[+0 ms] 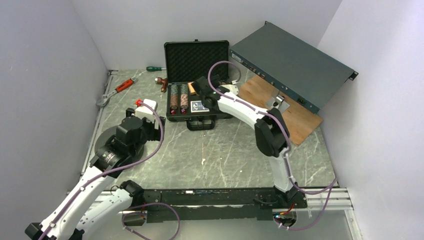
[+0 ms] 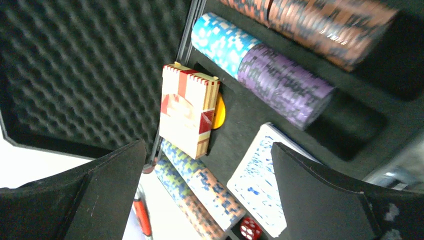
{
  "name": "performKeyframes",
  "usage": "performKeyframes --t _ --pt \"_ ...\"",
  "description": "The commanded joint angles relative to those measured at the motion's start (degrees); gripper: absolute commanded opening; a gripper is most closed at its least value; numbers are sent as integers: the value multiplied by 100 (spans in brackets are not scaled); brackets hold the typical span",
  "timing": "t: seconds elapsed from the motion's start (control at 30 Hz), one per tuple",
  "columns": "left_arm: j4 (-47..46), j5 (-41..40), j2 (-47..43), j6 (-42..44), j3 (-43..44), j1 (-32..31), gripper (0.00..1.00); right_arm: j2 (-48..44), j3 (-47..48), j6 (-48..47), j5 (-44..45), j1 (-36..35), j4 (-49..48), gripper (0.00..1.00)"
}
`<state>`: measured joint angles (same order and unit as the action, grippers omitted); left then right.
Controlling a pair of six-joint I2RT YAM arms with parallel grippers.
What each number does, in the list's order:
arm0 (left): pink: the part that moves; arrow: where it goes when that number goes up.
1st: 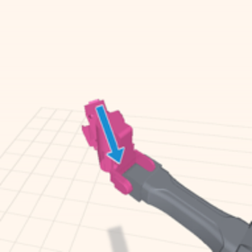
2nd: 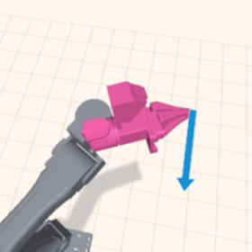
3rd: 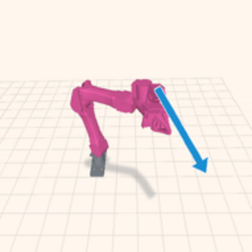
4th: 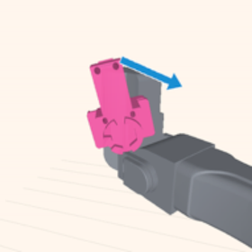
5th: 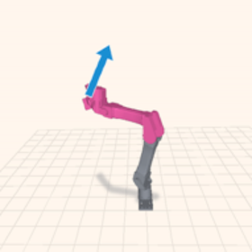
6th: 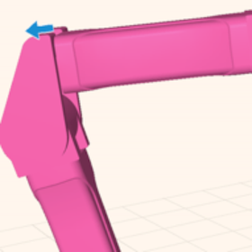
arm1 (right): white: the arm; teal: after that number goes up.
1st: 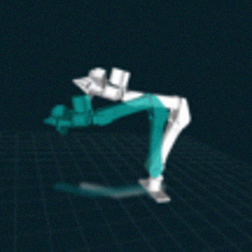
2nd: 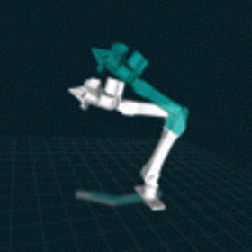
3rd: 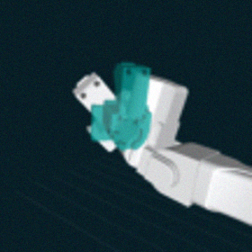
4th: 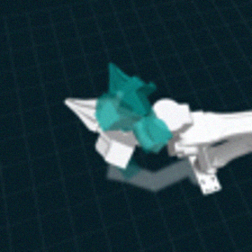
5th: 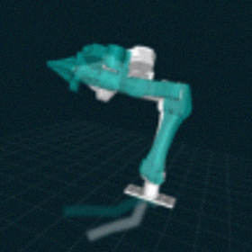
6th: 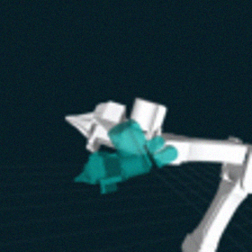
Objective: Pack up texas hold em set
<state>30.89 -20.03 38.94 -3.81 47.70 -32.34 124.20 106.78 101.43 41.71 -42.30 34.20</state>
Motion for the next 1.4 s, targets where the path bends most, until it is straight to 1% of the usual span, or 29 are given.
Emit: performKeyframes --t 0.0,0.1,0.17,0.3,0.4,0.43,0.47,0.53,0.6,0.63,0.7,0.77,0.87,1.0,1.07,1.23,1.37 --pt "-184 -111 143 25 -25 25 91 -1155 -905 -785 709 -142 5 100" --pt "-200 243 276 144 -15 53 94 -1774 -1753 -1295 852 -236 -264 100" --pt "-303 502 360 193 -22 105 95 -2233 -2455 -2012 756 -258 -729 100" --pt "-414 1077 767 156 73 394 96 -3227 -3859 -3428 276 -261 -1662 100" --pt "-407 1753 1208 110 330 662 96 -3856 -4709 -4641 -372 -256 -2385 100" --pt "-443 1920 1348 43 408 753 96 -4028 -4948 -4808 -562 -260 -2478 100" --pt "-443 2197 1520 -42 537 856 96 -4206 -5162 -4869 -699 -256 -2536 100" --pt "-377 2323 1883 -305 805 992 95 -4499 -5535 -5013 -959 -261 -2598 100" --pt "-333 2166 2247 -665 1121 1025 94 -4759 -5966 -5224 -1291 -261 -2798 100" --pt "-403 2076 2682 -1005 1389 1028 91 -5069 -6464 -5463 -1628 -260 -3126 100" --pt "-654 2021 3033 -1337 1571 1028 90 -5355 -6879 -5583 -1932 -261 -3376 99" --pt "-967 1602 3429 -1690 1807 1028 88 -5671 -7213 -5784 -2254 -261 -3740 99" --pt "-1101 1297 4229 -2006 2370 1028 86 -6161 -7544 -5964 -2541 -261 -3873 99" --pt "-1027 1109 5610 -2274 3471 1035 78 -6840 -7841 -6122 -2433 -255 -3596 99" --pt "-997 1097 6139 -2244 4009 1036 75 -7190 -7974 -6157 -2310 -252 -3376 99" --pt "-1394 1061 7005 -2045 4786 1054 69 -8065 -8362 -6164 -2154 -235 -3009 99" --pt "-1538 1151 7615 -2045 5334 1079 67 -8471 -8542 -6108 -2064 -221 -2884 99"
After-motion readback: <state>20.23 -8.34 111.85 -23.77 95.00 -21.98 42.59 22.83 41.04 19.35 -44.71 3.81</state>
